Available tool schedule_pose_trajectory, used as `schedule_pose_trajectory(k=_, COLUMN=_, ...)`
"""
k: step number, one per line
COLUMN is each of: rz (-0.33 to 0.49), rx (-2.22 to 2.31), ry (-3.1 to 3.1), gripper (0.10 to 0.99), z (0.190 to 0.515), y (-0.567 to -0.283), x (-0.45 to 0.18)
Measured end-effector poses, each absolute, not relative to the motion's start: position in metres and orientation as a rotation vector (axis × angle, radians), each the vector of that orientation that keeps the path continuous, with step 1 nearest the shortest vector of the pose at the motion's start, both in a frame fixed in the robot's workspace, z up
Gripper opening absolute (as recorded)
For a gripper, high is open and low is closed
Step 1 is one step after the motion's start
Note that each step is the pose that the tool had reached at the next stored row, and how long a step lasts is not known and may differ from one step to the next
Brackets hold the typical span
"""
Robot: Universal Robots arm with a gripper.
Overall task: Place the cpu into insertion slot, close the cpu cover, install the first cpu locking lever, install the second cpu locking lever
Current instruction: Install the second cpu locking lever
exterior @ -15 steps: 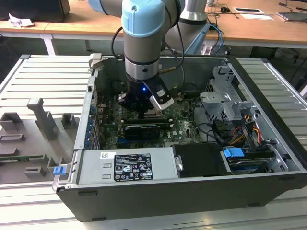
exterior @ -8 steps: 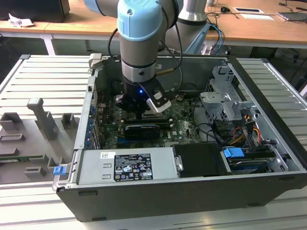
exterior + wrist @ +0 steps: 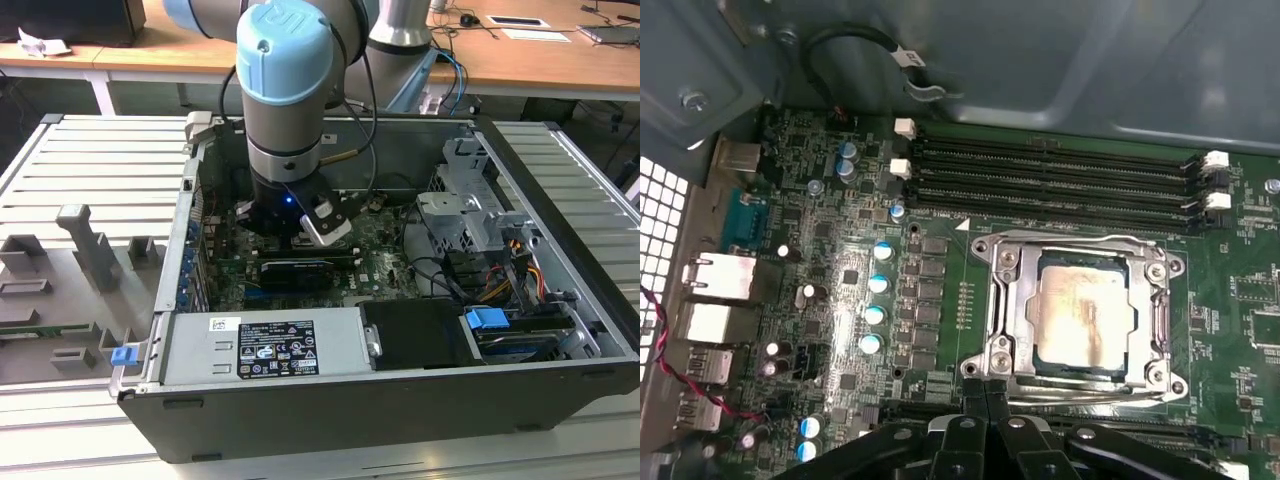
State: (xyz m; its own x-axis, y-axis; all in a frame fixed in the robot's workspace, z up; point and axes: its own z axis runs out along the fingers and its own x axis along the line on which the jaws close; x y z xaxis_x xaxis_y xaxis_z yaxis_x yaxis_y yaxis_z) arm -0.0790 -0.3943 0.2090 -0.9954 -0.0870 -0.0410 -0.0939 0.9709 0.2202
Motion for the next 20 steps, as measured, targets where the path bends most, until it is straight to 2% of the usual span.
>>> schedule_pose_trajectory(k=9, rz=0.435, rx=-0.14, ry=3.074, gripper=0.106, z=0.194, y=-0.397, x=-0.08)
schedule_pose_trajectory(k=20, rz=0.437, rx=-0.14, ry=3.074, gripper=0.106, z=0.213, y=-0.396, x=-0.08)
